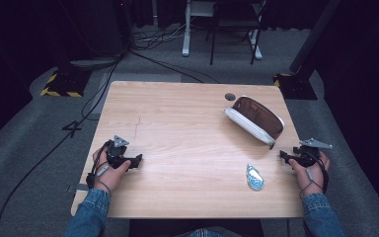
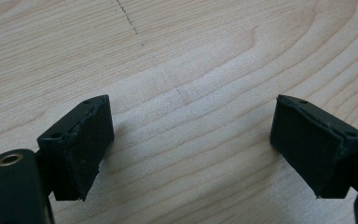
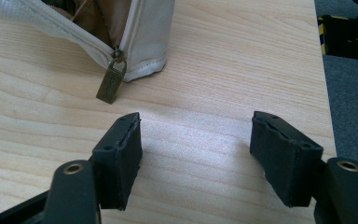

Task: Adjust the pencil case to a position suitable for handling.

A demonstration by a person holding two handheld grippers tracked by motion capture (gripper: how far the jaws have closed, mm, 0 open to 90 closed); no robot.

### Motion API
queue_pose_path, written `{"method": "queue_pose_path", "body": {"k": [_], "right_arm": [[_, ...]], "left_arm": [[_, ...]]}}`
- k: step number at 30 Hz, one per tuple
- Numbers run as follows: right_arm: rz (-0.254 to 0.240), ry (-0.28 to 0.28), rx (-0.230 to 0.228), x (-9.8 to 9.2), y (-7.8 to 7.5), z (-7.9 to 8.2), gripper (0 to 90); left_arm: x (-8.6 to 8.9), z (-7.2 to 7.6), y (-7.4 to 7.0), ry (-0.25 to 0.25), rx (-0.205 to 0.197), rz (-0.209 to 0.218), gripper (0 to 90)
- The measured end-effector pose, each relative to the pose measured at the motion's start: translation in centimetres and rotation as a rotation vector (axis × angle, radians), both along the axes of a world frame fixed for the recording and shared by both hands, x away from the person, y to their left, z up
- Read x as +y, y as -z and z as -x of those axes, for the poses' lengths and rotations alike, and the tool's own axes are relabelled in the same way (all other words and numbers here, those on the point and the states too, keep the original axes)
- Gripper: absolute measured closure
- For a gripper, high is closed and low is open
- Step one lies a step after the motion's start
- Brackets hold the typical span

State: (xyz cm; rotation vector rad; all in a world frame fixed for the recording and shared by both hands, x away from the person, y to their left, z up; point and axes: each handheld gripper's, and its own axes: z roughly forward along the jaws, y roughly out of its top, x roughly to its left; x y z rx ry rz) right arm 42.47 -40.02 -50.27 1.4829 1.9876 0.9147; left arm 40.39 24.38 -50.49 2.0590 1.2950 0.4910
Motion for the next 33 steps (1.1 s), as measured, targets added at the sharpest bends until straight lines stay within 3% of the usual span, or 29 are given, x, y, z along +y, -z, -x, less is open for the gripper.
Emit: {"method": "queue_pose_path", "body": {"k": [4,9,21,23,33], "right_arm": [[-0.007,-0.009,0.004,-0.2,-0.2,0.0,36.4],[-0.039,-0.007,-0.032,-0.5,-1.6,0.2,37.5],[-0.082,-0.023,-0.057,-0.7,-3.7,-0.4,37.2],[-0.094,-0.03,-0.059,-0.8,-4.6,-0.9,35.1],[-0.077,-0.054,-0.049,-0.6,-6.3,-2.8,31.9]], "left_arm": [[0.0,0.0,0.0,-0.002,0.001,-0.001,13.7],[0.0,0.0,0.0,-0.002,0.001,-0.002,13.7],[0.0,0.0,0.0,-0.002,0.0,0.0,13.7],[0.0,0.0,0.0,-0.002,0.0,0.0,13.7],[0.0,0.0,0.0,-0.002,0.0,-0.001,13.7]]}}
